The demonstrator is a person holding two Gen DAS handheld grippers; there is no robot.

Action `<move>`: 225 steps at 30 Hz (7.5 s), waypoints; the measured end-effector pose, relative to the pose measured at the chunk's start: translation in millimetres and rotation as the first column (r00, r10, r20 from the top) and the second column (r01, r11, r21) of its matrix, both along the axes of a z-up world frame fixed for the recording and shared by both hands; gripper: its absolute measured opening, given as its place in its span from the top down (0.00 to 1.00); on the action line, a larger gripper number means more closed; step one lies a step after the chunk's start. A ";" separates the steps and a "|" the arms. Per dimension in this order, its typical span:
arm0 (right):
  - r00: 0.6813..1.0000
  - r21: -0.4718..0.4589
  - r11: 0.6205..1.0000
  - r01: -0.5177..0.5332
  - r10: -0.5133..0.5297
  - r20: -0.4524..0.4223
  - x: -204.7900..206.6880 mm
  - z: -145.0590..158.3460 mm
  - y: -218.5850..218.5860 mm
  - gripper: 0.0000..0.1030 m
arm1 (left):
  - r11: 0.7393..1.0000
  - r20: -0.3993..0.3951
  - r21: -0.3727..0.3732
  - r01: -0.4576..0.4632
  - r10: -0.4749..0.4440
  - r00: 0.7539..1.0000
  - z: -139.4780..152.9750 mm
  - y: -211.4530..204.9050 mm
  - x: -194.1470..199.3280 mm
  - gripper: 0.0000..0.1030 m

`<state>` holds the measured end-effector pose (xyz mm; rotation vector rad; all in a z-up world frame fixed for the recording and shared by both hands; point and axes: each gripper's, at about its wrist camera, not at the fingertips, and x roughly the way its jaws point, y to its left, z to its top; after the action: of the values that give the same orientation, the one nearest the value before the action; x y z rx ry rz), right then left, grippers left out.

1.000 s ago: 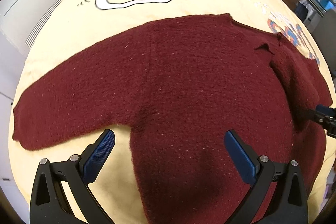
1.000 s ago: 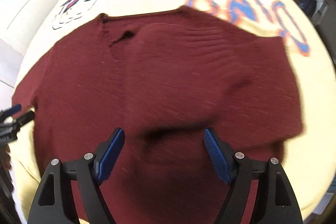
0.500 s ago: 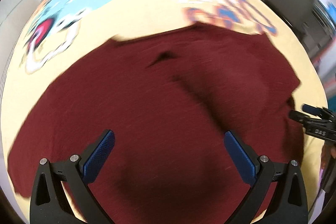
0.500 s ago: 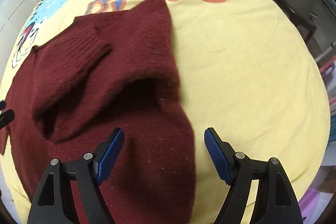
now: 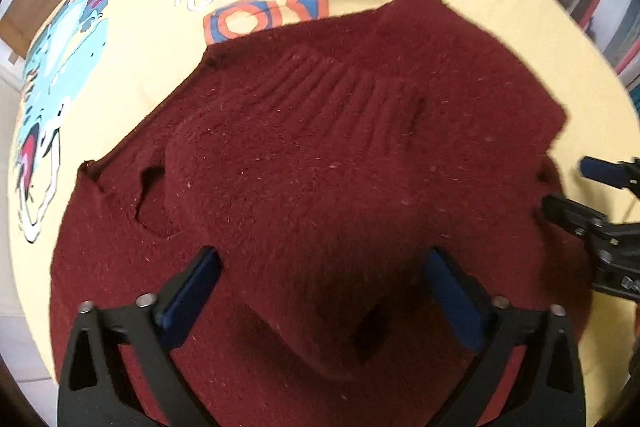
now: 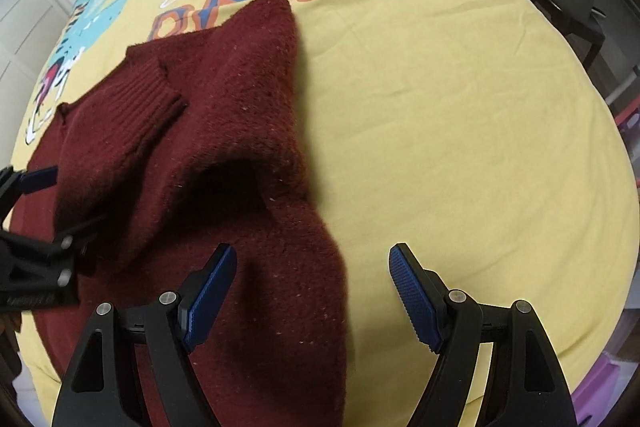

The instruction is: Fold small clothes

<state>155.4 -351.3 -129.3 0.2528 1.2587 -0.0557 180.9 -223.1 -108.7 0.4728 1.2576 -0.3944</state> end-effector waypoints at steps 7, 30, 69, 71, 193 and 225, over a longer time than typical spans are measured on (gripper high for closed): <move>1.000 0.000 1.000 0.003 -0.003 -0.022 -1.6 -10.6 2.0 0.23 | 0.990 -0.014 -0.095 -0.108 0.108 0.994 7.7 34.6 28.2 0.87; 0.999 -0.020 0.999 -0.027 0.026 -0.034 3.2 -15.1 19.9 0.23 | 0.854 -0.081 -0.264 -0.448 0.443 0.893 -9.5 144.8 15.0 0.65; 0.997 -0.032 0.999 -0.040 0.037 -0.072 19.6 -26.1 21.8 0.22 | 0.628 -0.209 -0.369 -0.685 0.662 0.719 -19.2 226.0 -36.4 0.62; 0.997 -0.033 0.999 -0.040 0.038 -0.073 19.9 -26.2 22.9 0.22 | 0.621 -0.202 -0.368 -0.691 0.673 0.712 -13.6 236.0 -42.4 0.53; 0.933 -0.195 0.933 -0.303 0.332 0.138 63.9 -8.3 190.6 0.00 | 0.916 0.128 -0.179 -0.360 0.384 0.914 -34.5 188.0 15.7 0.01; 0.953 -0.194 0.957 -0.215 0.249 0.172 11.9 39.7 129.6 0.01 | 0.850 0.129 -0.262 -0.458 0.501 0.856 19.2 259.8 -20.8 0.01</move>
<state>167.3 -221.7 -89.6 -0.0420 1.0738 0.0619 160.2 36.7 -89.5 -0.0099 1.0799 -0.0539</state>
